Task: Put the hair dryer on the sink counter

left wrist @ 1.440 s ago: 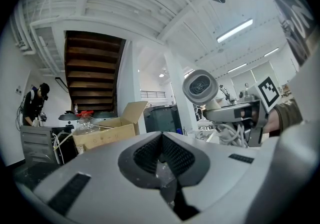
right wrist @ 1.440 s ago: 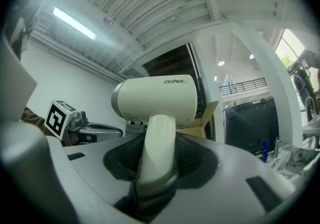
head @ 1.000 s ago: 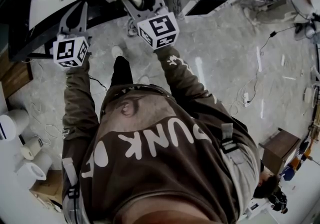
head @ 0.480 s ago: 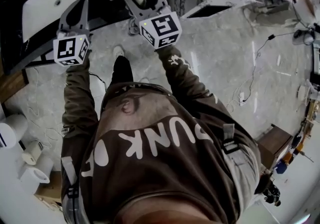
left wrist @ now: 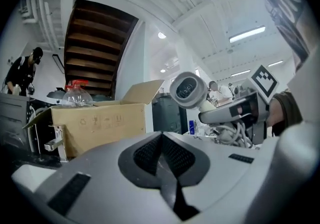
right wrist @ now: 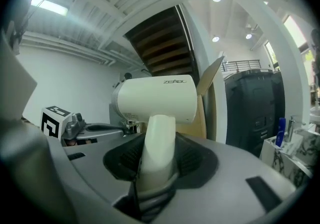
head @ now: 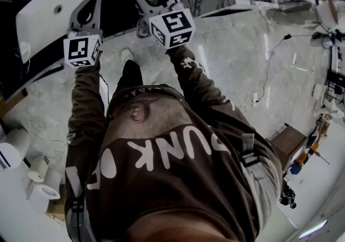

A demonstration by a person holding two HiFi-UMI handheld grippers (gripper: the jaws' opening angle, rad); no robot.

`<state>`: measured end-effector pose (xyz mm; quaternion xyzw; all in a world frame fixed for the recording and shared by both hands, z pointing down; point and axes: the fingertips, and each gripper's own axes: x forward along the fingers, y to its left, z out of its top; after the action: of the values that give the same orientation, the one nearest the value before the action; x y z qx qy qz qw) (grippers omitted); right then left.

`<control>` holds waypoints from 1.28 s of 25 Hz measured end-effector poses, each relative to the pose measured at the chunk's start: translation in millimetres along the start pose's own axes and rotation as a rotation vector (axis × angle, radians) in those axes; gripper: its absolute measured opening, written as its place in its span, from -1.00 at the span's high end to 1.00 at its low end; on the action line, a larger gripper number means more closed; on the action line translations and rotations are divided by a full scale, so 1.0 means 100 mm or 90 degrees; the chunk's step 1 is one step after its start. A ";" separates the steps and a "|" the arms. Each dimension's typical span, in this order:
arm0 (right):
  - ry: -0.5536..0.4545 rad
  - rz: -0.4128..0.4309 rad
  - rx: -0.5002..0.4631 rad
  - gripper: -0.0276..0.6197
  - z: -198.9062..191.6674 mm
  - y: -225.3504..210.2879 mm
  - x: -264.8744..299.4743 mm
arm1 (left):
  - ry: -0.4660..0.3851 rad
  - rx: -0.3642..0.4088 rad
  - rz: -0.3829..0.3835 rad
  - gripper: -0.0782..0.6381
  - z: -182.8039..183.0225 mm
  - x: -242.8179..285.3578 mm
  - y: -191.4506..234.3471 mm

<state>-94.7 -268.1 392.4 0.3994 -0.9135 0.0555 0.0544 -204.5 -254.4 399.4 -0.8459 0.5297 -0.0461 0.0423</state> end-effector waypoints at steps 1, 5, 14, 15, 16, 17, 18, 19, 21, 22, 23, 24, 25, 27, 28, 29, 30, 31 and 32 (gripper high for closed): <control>0.012 -0.004 0.003 0.40 -0.04 -0.02 0.11 | 0.000 -0.005 -0.001 0.80 -0.05 0.05 0.06; 0.062 -0.018 0.027 0.40 -0.23 -0.10 0.49 | 0.006 -0.019 -0.005 0.80 -0.26 0.23 0.24; 0.259 -0.040 0.117 0.40 -0.88 -0.41 1.15 | 0.035 -0.018 0.001 0.80 -0.56 0.56 0.38; 0.287 -0.040 0.125 0.40 -0.97 -0.45 1.19 | 0.037 -0.019 0.004 0.80 -0.57 0.59 0.40; 0.313 -0.041 0.132 0.40 -1.06 -0.48 1.23 | 0.040 -0.020 0.008 0.80 -0.58 0.61 0.41; 0.334 -0.041 0.138 0.40 -1.15 -0.50 1.25 | 0.044 -0.022 0.012 0.80 -0.59 0.63 0.43; 0.351 -0.042 0.143 0.40 -1.22 -0.52 1.27 | 0.047 -0.023 0.016 0.80 -0.60 0.65 0.44; 0.366 -0.043 0.146 0.40 -1.27 -0.54 1.29 | 0.049 -0.023 0.018 0.80 -0.61 0.67 0.45; 0.394 -0.043 0.152 0.40 -1.38 -0.58 1.32 | 0.049 -0.023 0.019 0.80 -0.59 0.73 0.44; 0.408 -0.043 0.155 0.40 -1.43 -0.59 1.32 | 0.048 -0.022 0.019 0.80 -0.59 0.75 0.44; 0.422 -0.041 0.158 0.40 -1.48 -0.60 1.32 | 0.049 -0.022 0.018 0.80 -0.58 0.77 0.43; 0.435 -0.038 0.162 0.40 -1.53 -0.60 1.32 | 0.049 -0.022 0.018 0.80 -0.58 0.78 0.43; 0.446 -0.035 0.166 0.40 -1.57 -0.59 1.33 | 0.049 -0.022 0.018 0.80 -0.57 0.80 0.44; 0.466 -0.031 0.171 0.40 -1.64 -0.58 1.33 | 0.049 -0.023 0.019 0.80 -0.57 0.82 0.44; 0.476 -0.031 0.173 0.40 -1.68 -0.58 1.34 | 0.048 -0.022 0.019 0.80 -0.57 0.83 0.44; 0.484 -0.031 0.174 0.40 -1.72 -0.57 1.33 | 0.048 -0.021 0.019 0.80 -0.56 0.84 0.44; 0.491 -0.032 0.173 0.40 -1.75 -0.56 1.33 | 0.047 -0.020 0.019 0.80 -0.56 0.84 0.44; 0.495 -0.032 0.170 0.40 -1.77 -0.56 1.33 | 0.046 -0.020 0.019 0.80 -0.56 0.84 0.44; 0.498 -0.033 0.166 0.40 -1.79 -0.56 1.34 | 0.046 -0.019 0.018 0.80 -0.55 0.83 0.43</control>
<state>-134.0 -376.5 591.3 0.3745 -0.7987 0.3172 0.3481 -213.8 -349.8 451.9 -0.8365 0.5436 -0.0680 0.0109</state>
